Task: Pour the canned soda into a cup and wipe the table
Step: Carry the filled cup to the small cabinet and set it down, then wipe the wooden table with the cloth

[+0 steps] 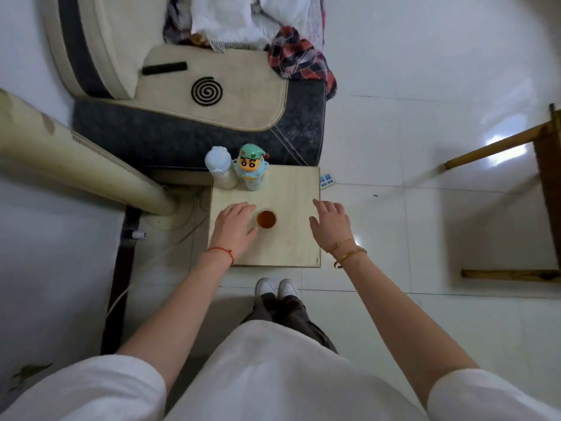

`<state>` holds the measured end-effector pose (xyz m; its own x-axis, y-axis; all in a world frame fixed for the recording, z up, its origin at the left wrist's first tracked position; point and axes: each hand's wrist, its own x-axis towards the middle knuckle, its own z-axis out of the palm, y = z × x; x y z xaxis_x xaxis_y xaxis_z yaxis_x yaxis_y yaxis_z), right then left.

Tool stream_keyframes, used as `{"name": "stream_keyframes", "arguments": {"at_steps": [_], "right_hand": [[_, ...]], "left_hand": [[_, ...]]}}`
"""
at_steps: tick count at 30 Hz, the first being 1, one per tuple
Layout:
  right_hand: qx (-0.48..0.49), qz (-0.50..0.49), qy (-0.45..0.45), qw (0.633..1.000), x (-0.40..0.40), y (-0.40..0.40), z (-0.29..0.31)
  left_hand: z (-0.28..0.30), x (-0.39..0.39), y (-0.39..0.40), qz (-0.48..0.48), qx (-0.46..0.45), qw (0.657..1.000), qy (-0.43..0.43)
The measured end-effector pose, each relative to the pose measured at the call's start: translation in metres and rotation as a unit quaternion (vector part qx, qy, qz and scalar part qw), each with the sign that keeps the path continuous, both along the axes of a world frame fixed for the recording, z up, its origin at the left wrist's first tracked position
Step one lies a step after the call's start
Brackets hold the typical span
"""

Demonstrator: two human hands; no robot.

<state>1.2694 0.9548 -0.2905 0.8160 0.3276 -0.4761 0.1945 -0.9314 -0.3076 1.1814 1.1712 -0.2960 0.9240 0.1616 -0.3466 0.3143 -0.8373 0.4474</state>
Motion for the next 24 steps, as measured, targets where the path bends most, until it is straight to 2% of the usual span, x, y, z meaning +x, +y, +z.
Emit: {"name": "stream_keyframes", "arguments": {"at_steps": [9, 17, 24], "right_hand": [[0.022, -0.058, -0.067, 0.996, -0.020, -0.052, 0.092], [0.029, -0.139, -0.105, 0.984, -0.056, -0.110, 0.122], [0.028, -0.226, -0.146, 0.963, -0.085, -0.174, 0.142]], "left_hand": [[0.089, 0.016, -0.026, -0.066, 0.022, 0.996, -0.064], [0.119, 0.016, -0.064, -0.146, 0.022, 0.987, -0.064], [0.146, 0.029, -0.117, -0.233, 0.060, 0.967, -0.082]]}}
